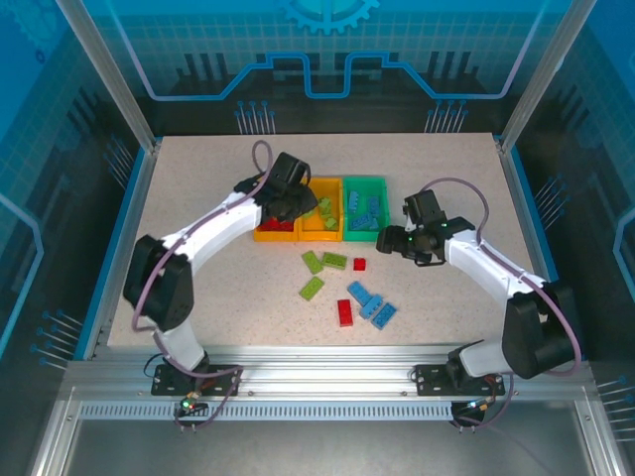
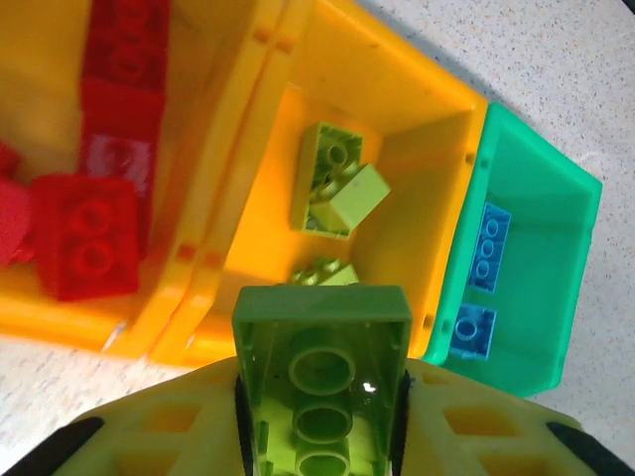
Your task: Sort the legos into containers by color
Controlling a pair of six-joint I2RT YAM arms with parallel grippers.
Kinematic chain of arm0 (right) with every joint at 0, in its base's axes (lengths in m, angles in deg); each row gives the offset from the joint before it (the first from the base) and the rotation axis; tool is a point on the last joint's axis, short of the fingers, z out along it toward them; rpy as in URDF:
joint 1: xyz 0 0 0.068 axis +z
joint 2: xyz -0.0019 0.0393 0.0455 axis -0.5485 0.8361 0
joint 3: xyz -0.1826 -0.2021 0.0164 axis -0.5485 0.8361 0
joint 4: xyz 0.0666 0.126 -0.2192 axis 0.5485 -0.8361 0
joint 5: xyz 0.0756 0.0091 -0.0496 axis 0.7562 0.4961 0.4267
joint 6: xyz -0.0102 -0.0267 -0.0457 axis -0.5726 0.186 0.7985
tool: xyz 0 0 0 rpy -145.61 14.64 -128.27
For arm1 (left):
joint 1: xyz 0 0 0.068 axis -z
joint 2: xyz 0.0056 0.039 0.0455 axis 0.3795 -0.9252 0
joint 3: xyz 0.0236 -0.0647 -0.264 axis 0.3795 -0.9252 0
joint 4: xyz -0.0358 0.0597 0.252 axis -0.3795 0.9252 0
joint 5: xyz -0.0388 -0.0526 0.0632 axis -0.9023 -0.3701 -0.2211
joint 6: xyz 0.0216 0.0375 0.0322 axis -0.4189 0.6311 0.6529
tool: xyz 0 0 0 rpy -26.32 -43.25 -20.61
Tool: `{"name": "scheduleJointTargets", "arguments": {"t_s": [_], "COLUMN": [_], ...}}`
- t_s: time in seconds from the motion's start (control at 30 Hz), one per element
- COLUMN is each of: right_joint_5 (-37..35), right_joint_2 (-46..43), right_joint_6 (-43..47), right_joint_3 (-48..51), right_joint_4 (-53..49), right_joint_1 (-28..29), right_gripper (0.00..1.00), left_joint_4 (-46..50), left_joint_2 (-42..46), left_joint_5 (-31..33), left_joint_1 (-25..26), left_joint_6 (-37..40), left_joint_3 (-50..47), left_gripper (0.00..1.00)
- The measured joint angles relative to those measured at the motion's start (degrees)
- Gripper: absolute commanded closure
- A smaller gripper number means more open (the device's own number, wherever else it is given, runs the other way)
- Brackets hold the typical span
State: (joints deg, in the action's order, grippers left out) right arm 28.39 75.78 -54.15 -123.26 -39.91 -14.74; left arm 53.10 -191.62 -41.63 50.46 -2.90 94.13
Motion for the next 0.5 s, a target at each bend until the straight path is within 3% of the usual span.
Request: {"name": "scheduleJointTargets", "arguments": {"t_s": [0.17, 0.43, 0.5], "right_joint_5": [-0.2, -0.9, -1.3], "right_joint_2": [-2.7, -3.3, -3.3], "right_joint_6": [-0.6, -0.6, -0.6], "right_joint_3": [0.3, 0.3, 0.3], "right_joint_4": [-0.2, -1.1, -1.2], "right_joint_1": [1.8, 2.8, 2.8], "right_gripper": [0.23, 0.23, 0.22], "left_joint_4": [-0.1, -0.7, -1.2], "left_joint_2": [-8.6, -10.1, -8.2], "left_joint_5": [-3.2, -4.9, -4.5], "left_joint_1": [-1.4, -1.3, -1.1], "left_joint_6": [3.2, 6.6, 8.2], "left_joint_3": [5.6, 7.0, 5.2], "left_gripper": [0.48, 0.02, 0.01]}}
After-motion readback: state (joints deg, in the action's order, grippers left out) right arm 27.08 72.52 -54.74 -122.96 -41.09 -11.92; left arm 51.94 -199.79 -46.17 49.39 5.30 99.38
